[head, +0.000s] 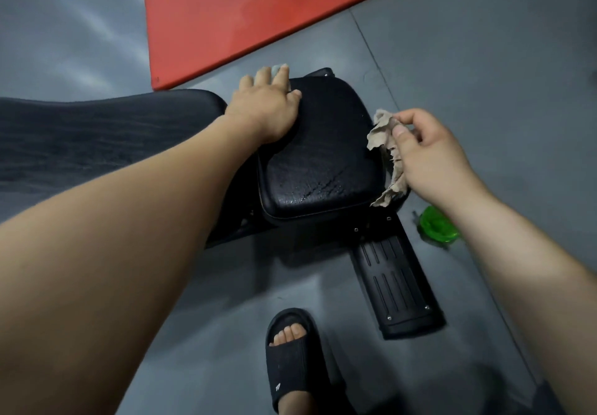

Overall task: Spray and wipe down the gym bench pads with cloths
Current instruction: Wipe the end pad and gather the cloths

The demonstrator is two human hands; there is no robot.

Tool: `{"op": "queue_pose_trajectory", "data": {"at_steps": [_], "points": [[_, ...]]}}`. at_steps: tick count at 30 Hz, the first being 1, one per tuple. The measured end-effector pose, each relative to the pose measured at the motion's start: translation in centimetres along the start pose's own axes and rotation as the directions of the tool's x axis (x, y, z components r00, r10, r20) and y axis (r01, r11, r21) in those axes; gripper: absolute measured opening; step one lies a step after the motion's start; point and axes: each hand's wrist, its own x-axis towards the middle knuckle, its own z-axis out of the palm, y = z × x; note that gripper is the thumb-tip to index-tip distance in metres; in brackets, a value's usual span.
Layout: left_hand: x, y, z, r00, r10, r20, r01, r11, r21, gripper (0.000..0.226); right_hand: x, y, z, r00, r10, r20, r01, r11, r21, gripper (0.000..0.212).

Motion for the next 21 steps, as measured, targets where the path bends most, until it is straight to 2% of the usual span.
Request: {"op": "queue_pose_trajectory", "data": {"at_steps": [2,8,14,17,21], "points": [[1.3,-0.1,-0.5,0.999,0.042,0.014,-0.042,0.999,0.028,0.062,-0.1,0.0,-0.9,0.999,0.017,-0.030,-0.016,0.999,0.040,0.012],[3.4,2.4,-0.8,0.986,0.145,0.079,-0.156,0.975,0.158,0.063,0.2,1.8,-2.7,0.994,0.086,-0.068,-0.086,0.996,0.002,0.012],[4.7,4.9,-0.1,0.969,0.233,0.086,-0.244,0.958,0.153,0.057,0.7,2.2,-3.8,0.984,0.135,-0.118,-0.122,0.986,0.113,0.017],[4.6,5.9,0.2,0.938,0.330,0.105,-0.342,0.929,0.137,0.050,0.4,1.9,-4.3,0.979,0.156,-0.133,-0.141,0.983,0.120,0.020],[3.8,7.3,0.8,0.861,0.494,0.125,-0.508,0.851,0.136,0.046,-0.2,1.9,-4.9,0.969,0.226,-0.102,-0.208,0.965,0.163,0.016]]}}
